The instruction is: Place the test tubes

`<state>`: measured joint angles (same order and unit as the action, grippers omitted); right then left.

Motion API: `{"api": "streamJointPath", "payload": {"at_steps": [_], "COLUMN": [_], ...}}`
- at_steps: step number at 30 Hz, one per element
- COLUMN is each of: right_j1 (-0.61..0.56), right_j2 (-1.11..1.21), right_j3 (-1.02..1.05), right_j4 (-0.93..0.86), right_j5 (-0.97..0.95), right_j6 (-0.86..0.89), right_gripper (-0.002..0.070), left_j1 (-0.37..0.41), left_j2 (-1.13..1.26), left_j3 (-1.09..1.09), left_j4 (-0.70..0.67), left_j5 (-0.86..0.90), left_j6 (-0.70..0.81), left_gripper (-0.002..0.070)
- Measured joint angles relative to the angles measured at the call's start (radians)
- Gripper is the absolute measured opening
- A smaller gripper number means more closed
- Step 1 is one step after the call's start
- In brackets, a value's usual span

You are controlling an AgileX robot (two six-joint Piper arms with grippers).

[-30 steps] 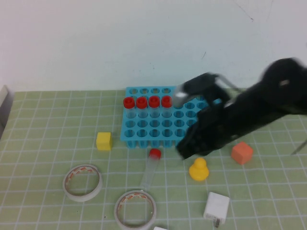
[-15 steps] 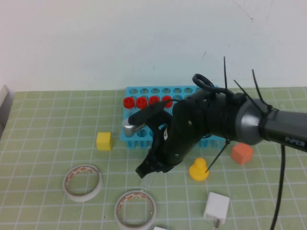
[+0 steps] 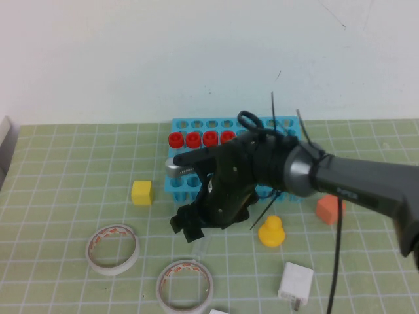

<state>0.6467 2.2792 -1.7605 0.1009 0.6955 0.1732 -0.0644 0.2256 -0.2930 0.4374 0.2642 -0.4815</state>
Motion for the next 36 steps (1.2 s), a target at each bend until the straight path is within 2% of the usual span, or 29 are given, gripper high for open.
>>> {"api": "streamJointPath", "payload": {"at_steps": [7,19,36], "right_j1": [0.000,0.000,0.002], "right_j2": [0.093,0.110,0.153], "right_j3": [-0.088,-0.129,-0.177], "right_j4": [0.000,-0.091,-0.046], "right_j5": [0.062,0.175,0.168], "right_j6": [0.035,0.032,0.050], "right_gripper": [0.0554,0.0505,0.0477], "left_j1": [0.000,0.000,0.000], "left_j2": [0.000,0.000,0.000], "left_j3": [0.002,0.002,0.002], "left_j4": [0.000,0.000,0.000], "left_j5": [-0.018,-0.025,-0.028], "left_j6": [0.001,0.001,0.001], "left_gripper": [-0.0001,-0.0001,-0.0001]}}
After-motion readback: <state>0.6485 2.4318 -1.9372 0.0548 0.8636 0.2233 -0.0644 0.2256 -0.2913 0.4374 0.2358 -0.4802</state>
